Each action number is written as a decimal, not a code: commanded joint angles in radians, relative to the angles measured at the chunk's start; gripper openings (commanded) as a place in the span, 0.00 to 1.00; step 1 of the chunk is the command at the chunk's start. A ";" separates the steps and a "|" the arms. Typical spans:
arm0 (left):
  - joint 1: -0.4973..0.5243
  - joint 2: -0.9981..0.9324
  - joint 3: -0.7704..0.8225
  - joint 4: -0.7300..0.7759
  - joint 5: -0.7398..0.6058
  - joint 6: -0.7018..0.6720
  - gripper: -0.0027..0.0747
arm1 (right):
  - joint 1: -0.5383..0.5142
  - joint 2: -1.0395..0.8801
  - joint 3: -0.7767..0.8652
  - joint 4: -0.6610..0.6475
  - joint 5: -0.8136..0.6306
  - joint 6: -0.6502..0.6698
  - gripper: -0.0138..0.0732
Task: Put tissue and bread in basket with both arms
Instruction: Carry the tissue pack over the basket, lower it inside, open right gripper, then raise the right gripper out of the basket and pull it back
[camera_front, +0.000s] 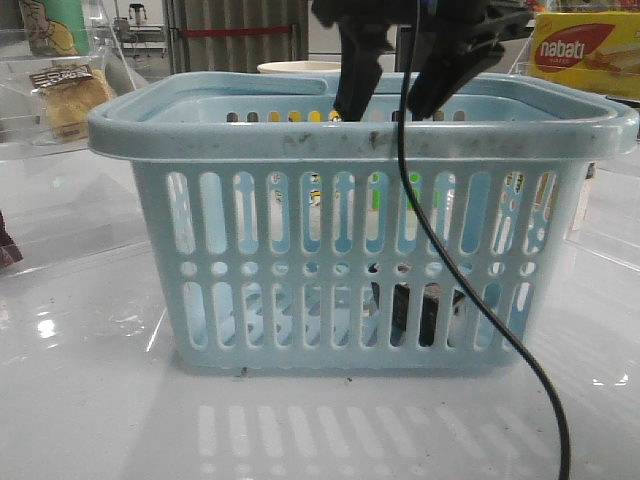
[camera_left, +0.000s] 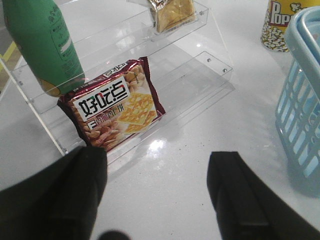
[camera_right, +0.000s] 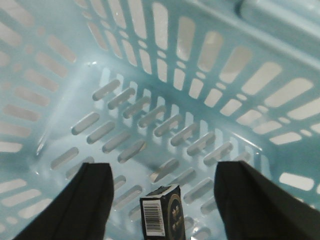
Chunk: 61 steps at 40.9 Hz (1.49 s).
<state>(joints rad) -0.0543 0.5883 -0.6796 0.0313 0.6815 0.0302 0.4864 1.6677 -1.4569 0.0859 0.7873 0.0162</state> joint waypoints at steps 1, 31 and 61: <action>0.003 0.008 -0.029 -0.006 -0.073 -0.009 0.67 | -0.002 -0.143 0.006 -0.015 -0.063 -0.038 0.78; 0.003 0.008 -0.029 -0.006 -0.073 -0.009 0.67 | -0.002 -0.956 0.593 -0.054 -0.069 -0.075 0.78; 0.003 0.025 -0.033 -0.015 -0.116 -0.009 0.67 | -0.002 -1.073 0.681 -0.055 -0.027 -0.075 0.78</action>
<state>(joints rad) -0.0543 0.5922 -0.6796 0.0250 0.6667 0.0302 0.4864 0.5950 -0.7504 0.0424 0.8280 -0.0619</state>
